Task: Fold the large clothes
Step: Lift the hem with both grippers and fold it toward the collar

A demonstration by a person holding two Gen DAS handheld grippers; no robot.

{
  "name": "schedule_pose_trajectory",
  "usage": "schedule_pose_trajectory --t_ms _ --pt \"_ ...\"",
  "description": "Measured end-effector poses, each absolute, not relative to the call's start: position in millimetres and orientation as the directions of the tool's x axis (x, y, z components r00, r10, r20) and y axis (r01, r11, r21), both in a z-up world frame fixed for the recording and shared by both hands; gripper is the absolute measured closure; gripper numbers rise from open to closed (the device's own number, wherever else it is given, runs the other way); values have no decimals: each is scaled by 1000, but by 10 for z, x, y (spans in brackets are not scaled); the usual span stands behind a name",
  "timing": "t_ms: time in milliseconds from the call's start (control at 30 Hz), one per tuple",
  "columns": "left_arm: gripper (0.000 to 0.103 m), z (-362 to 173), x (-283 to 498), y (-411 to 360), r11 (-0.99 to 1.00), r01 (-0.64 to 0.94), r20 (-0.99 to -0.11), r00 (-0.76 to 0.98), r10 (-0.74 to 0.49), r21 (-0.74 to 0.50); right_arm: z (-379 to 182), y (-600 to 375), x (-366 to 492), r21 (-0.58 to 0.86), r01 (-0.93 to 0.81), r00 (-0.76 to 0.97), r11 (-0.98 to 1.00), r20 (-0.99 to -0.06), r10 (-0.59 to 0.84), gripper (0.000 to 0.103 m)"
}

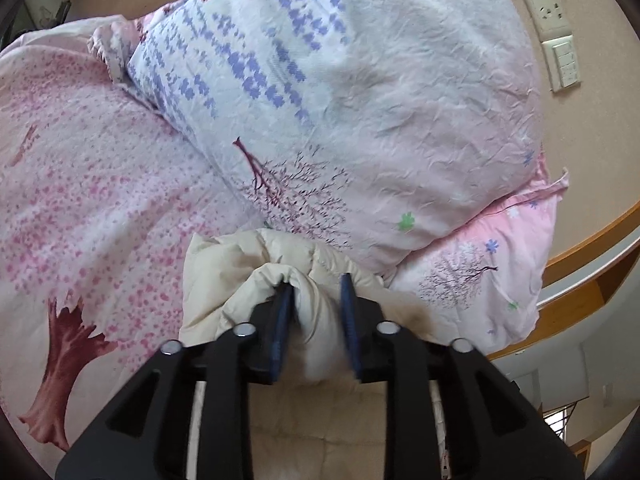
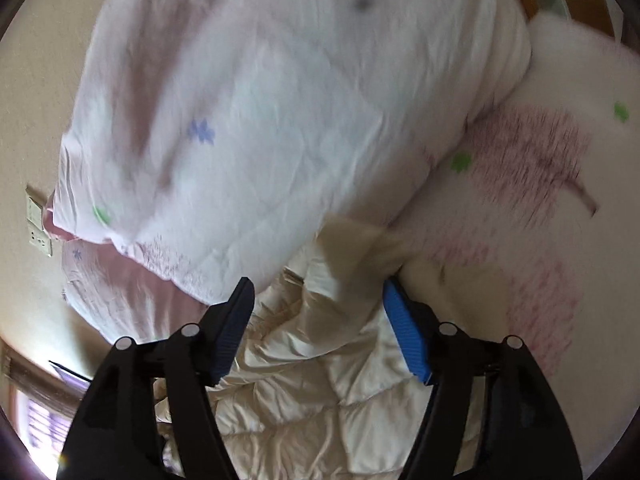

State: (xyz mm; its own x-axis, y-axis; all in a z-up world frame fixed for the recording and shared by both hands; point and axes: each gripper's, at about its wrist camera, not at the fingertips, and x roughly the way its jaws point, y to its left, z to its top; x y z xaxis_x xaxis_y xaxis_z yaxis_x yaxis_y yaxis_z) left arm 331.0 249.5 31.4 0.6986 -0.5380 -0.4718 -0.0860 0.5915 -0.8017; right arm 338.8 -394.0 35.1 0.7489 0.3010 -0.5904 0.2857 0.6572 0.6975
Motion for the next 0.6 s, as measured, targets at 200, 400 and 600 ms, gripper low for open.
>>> schedule_pose_trajectory --t_ms 200,400,600 --pt "33 488 3163 2722 660 -73 -483 742 -465 -747 424 -4164 3300 564 325 705 759 -680 204 32" --pt "34 386 3263 2559 757 -71 -602 655 -456 -650 275 -4133 3378 526 287 628 801 -734 258 33" --pt "56 303 3339 2318 809 -44 -654 616 -440 -587 232 -3944 3434 501 248 602 829 -751 273 86"
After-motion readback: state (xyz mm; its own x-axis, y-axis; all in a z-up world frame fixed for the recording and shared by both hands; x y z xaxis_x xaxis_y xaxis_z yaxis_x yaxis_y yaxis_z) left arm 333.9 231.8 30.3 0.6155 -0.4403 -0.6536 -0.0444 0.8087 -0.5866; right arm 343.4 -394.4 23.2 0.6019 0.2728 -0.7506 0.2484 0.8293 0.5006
